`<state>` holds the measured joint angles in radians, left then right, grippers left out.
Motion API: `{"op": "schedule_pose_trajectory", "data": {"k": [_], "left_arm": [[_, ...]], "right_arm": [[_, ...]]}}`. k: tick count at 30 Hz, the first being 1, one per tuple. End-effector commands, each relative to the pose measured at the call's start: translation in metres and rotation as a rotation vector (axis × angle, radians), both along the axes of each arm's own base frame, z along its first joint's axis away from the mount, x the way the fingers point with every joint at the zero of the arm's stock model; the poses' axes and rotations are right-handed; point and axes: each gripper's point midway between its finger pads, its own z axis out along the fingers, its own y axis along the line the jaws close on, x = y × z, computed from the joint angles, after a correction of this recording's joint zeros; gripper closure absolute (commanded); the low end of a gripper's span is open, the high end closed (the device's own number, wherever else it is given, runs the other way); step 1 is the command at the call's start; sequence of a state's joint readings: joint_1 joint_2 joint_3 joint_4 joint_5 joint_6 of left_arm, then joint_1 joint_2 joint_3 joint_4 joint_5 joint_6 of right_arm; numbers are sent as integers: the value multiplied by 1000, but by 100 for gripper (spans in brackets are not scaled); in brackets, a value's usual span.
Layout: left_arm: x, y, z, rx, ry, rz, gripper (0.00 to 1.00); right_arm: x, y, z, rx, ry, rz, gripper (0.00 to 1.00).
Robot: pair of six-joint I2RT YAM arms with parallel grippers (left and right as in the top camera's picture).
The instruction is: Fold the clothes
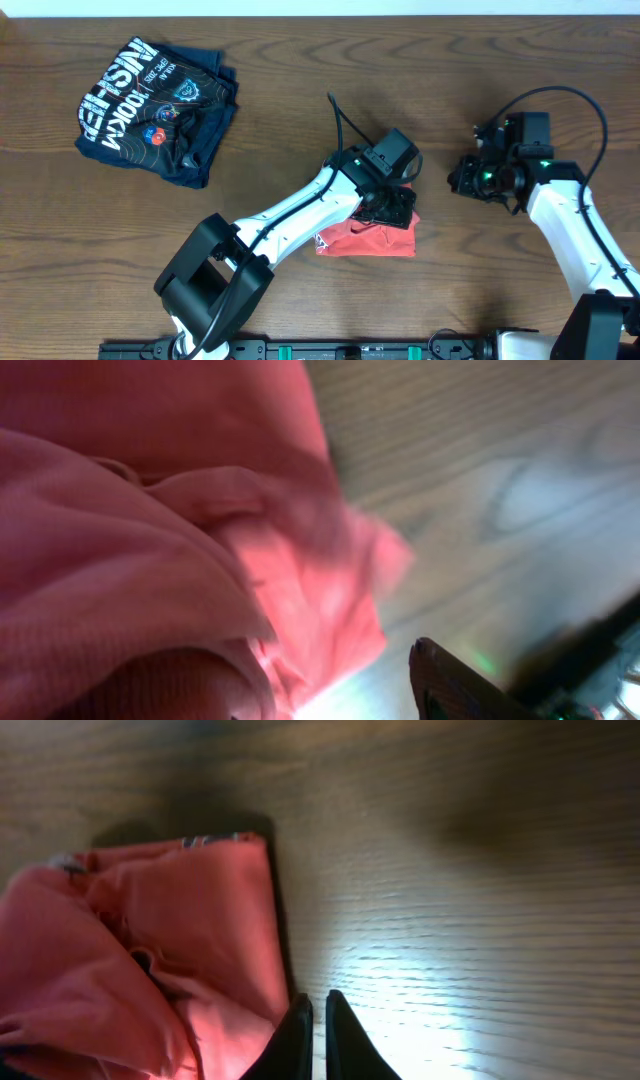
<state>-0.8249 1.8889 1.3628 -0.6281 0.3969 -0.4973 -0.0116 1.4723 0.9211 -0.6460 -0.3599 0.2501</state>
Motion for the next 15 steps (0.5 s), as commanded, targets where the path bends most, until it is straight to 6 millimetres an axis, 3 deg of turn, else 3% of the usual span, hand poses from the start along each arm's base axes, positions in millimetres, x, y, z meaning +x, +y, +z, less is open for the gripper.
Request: {"op": "schedule_pose_trajectory", "data": {"k": [1,5,11,15], "left_arm": [[-2,-10,25,-51,14,-35,41],[7,-6,42,-13,-59,-70,41],[19,-20,79,-75,-178,-157,40],[18,-20,83,-79,-190,-171,39]], "right_arm": [[-5,7,-2,-13,0,23,93],[-6,12,-2,-16,-3,43,91],[-4,12,-1,-18,-13,48,87],[-4,12,-1,-22,-16,60,86]]}}
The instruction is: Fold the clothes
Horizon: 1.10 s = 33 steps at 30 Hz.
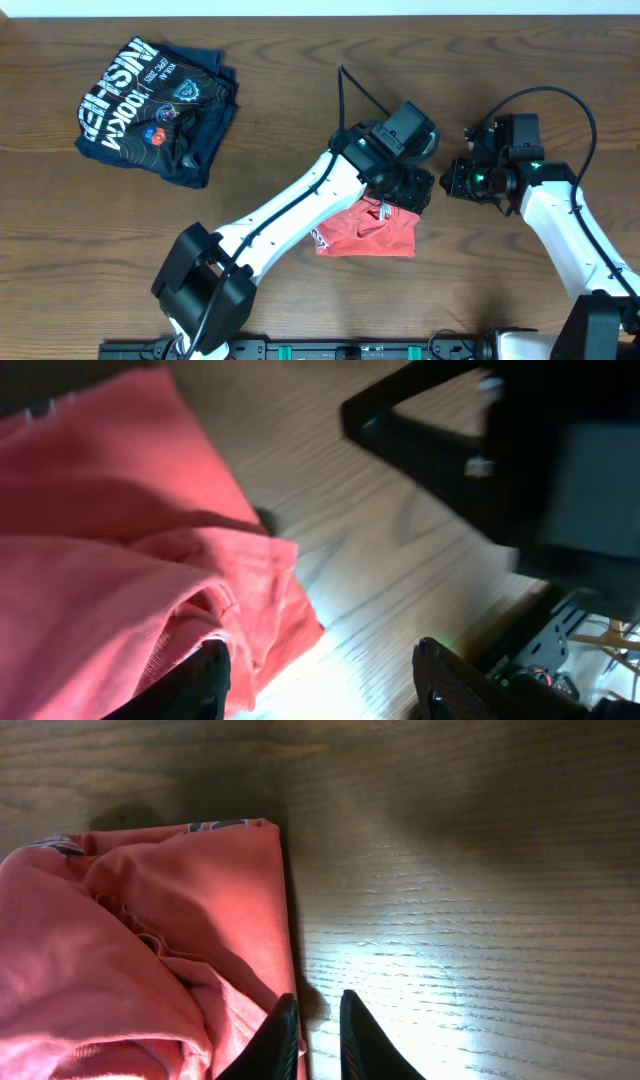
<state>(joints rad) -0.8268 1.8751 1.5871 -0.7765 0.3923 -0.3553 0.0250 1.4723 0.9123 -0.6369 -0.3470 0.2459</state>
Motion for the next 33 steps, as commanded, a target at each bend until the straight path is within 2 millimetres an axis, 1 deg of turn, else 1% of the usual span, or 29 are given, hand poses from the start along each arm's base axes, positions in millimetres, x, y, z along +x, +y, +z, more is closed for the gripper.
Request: {"op": "schedule_pose_trajectory", "data": {"k": [1,3,5,7,9,11,12,13,14,17,19,20,22,23,25,29,32,33], "left_arm": [[0,3,14,2,-61,-52,40],[7,23,11,94,-94,-10,41],[16,49,16,194,-153,24,39],[26,79,30,286,-216,76,36],[36,109,51,347,-272,141,35],[42,136,72,371,-315,203,34],[44,146,81,369,-329,231,33],[45,155,89,360,-337,257,32],[48,169,99,349,-346,295,31],[52,196,112,347,-349,367,29],[53,214,115,357,-340,409,29],[53,222,115,367,-330,426,29],[53,232,113,382,-312,447,29],[53,235,113,388,-306,453,29],[53,238,112,393,-300,461,29],[55,237,113,387,-309,464,29],[56,237,113,386,-309,464,29],[56,237,113,387,-309,464,29]], "right_arm": [[-2,4,2,-3,-18,34,85],[-4,19,8,50,-60,158,85],[-11,39,16,124,-93,280,81],[-18,60,23,180,-127,391,78],[-25,75,24,180,-142,472,76],[-36,93,23,165,-163,590,72],[-42,103,22,154,-174,645,69],[-46,111,22,145,-182,687,67],[-51,120,20,117,-188,728,66],[-55,130,20,45,-175,723,64],[-52,132,25,-9,-167,658,63],[-49,130,28,-39,-154,595,62],[-49,125,33,-73,-100,463,64],[-51,127,37,-73,-80,439,66],[-58,136,43,-53,-51,412,67],[-64,160,50,-5,-55,382,57],[-66,172,50,21,-39,327,52],[-66,170,47,9,-22,282,48]]}}
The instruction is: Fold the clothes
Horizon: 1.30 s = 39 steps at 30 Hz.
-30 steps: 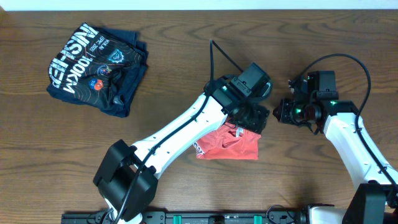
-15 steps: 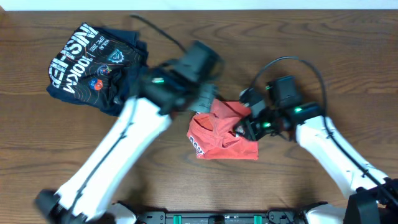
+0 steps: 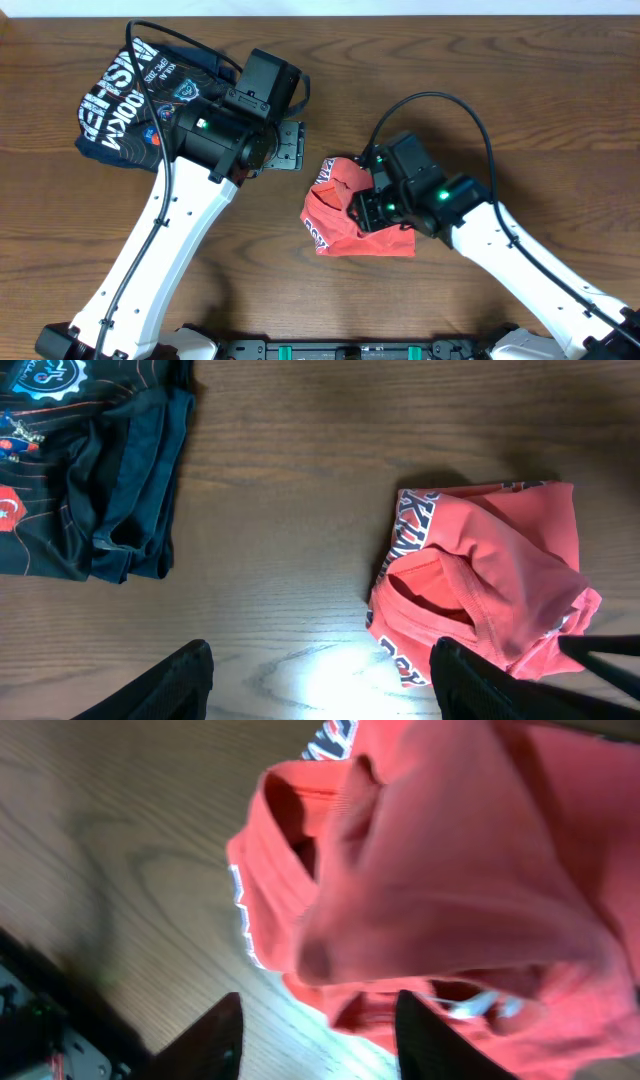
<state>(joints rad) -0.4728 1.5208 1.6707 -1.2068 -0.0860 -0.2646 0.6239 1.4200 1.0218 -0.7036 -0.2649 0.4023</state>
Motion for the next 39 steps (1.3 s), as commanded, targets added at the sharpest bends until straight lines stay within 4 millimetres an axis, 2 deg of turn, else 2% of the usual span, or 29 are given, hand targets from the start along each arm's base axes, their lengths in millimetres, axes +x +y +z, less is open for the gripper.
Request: {"op": "schedule_pose_trajectory", "data": {"k": [1,6,8,12,15,17,19,21,25,28,30,36,39], "left_arm": [[2,4,0,18,-4,4,28],[2,3,0,17,-3,4,29],[2,3,0,17,-3,4,29],[2,3,0,17,-3,4,29],[1,4,0,18,-2,4,29],[1,4,0,18,-2,4,29],[1,3,0,18,-2,4,29],[1,3,0,18,-2,4,28],[1,4,0,19,-2,1,29],[1,3,0,19,-2,1,28],[1,3,0,19,-2,1,28],[1,3,-1,19,-1,0,29],[1,4,-1,19,-1,1,28]], "right_arm": [[3,0,0,-13,45,-183,46],[0,-2,-25,-71,126,-239,45],[1,1,-34,-74,153,-254,48],[6,15,-39,-25,167,-239,73],[13,18,-33,4,140,-241,82],[16,16,-27,13,121,-237,98],[18,10,-20,14,98,-229,99],[23,0,-12,8,64,-236,99],[47,-42,10,-32,-54,-320,99],[63,-70,19,-38,-95,-395,99],[73,-91,18,-47,-96,-459,99],[91,-139,10,-117,-110,-561,99],[96,-159,1,-196,-122,-611,89]]}}
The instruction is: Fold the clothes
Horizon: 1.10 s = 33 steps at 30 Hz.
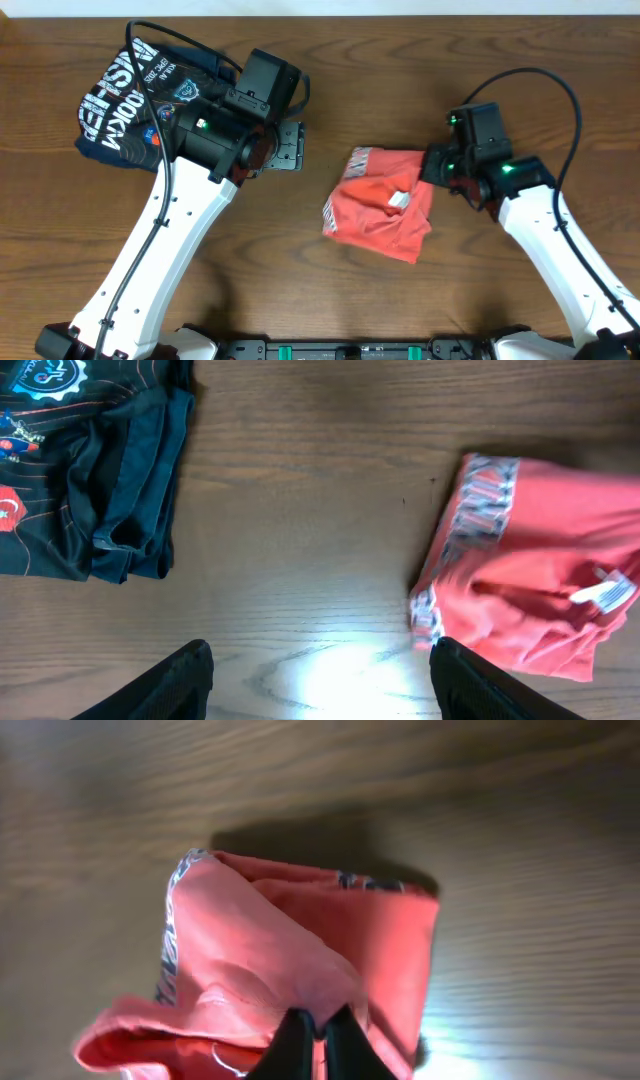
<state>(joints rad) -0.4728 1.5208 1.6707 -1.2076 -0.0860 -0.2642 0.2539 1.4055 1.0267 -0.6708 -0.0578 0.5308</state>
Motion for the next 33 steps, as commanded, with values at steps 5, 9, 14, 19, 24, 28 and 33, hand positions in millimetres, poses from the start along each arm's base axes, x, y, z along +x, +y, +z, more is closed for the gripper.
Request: {"op": "schedule_pose_trajectory", "data": {"k": [5,9,14,19,24,28,33], "left_arm": [[1,4,-1,20,0,1,28],[-1,4,-2,24,7,1,28],[-3,6,-3,29,17,1,28],[-2,5,-3,28,15,1,28],[-3,5,-3,27,16,1,28],[-3,5,-2,28,15,1,28],[-2,5,-3,28,16,1,28]], "right_arm": [[14,-49,-12,-235,-9,-75,57],[12,-52,-9,-193,0,-78,66],[-12,28,10,132,-38,420,65],[-46,68,-2,180,21,652,56],[-57,84,-37,87,103,727,52],[-60,92,-60,84,153,775,50],[-80,110,-62,202,171,926,59]]}}
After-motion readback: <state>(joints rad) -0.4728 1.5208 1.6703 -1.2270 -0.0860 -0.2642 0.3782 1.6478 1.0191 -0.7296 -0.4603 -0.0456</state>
